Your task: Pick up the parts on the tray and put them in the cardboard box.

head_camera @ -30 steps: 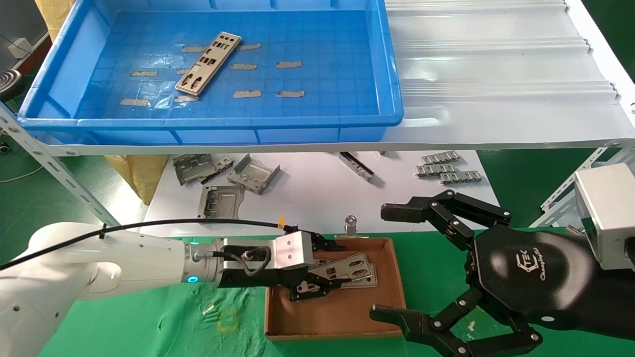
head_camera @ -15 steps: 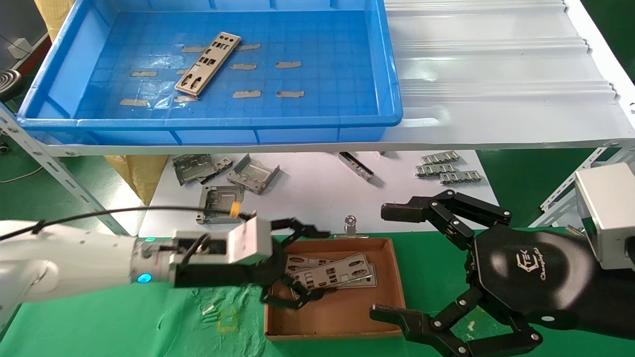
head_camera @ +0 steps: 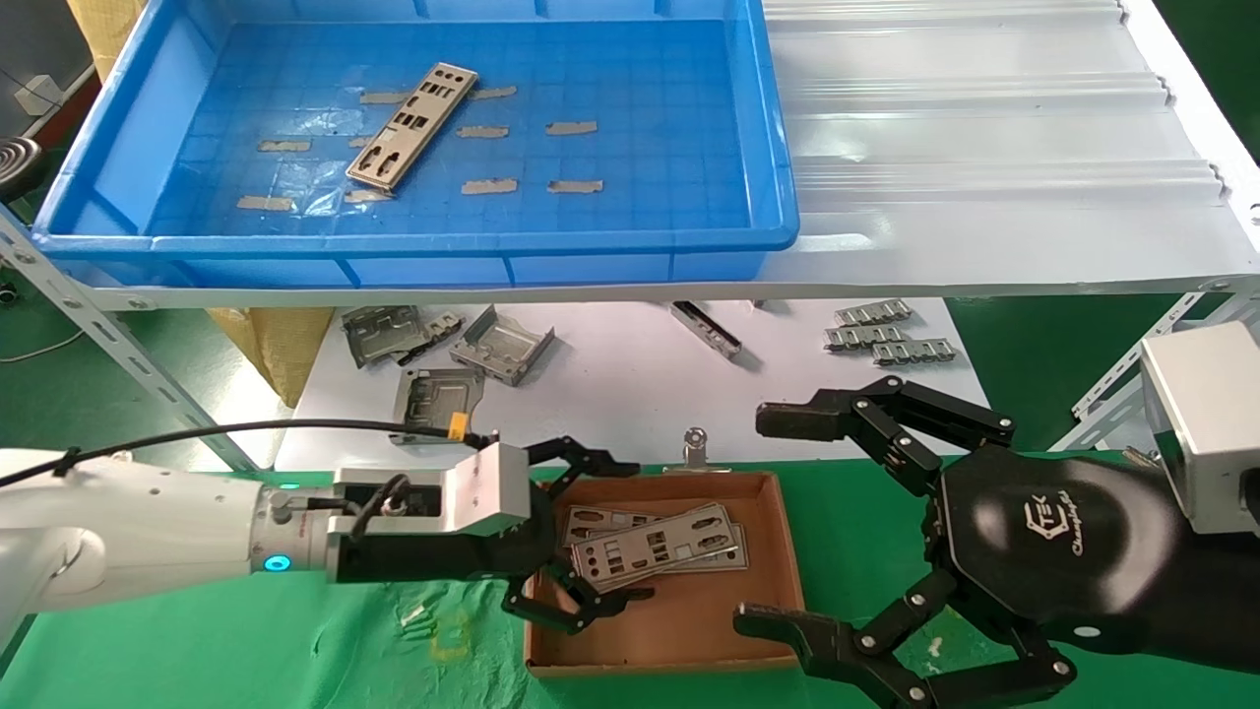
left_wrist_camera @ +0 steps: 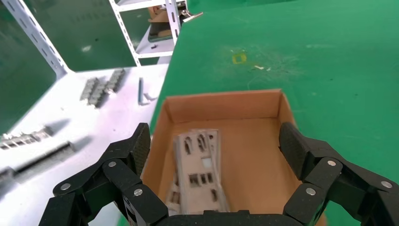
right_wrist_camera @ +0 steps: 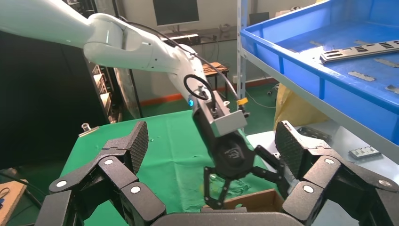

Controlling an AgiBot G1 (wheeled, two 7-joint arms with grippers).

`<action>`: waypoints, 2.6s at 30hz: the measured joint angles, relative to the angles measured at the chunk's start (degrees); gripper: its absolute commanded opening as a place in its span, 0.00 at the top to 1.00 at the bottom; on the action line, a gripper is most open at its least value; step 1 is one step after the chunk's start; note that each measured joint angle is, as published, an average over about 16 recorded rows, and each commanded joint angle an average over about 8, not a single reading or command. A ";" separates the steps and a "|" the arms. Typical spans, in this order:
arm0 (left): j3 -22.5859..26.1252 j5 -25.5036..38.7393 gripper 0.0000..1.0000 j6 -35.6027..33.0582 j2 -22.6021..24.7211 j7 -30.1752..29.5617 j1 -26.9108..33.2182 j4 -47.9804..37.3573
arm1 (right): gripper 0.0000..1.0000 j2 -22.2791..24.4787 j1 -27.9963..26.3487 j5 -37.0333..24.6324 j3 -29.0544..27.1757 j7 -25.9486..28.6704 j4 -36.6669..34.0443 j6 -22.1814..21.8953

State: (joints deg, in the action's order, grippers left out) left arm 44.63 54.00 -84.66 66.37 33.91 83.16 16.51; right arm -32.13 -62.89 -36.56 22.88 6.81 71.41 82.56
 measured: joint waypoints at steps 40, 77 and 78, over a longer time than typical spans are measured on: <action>-19.58 -8.31 0.00 -0.70 -21.46 -30.57 -14.78 39.07 | 0.00 0.00 0.00 0.00 0.01 0.00 0.00 0.00; -28.95 -12.39 0.00 -1.09 -31.71 -44.89 -21.88 57.71 | 0.00 0.01 0.01 0.03 0.00 -0.01 -0.02 -0.01; -28.92 -12.37 0.00 -1.09 -31.68 -44.86 -21.85 57.65 | 0.00 0.01 0.01 0.02 0.00 -0.01 -0.02 -0.01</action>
State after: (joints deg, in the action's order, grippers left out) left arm 15.71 41.63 -85.75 34.70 -10.95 61.31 74.16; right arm -32.12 -62.88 -36.54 22.88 6.80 71.40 82.55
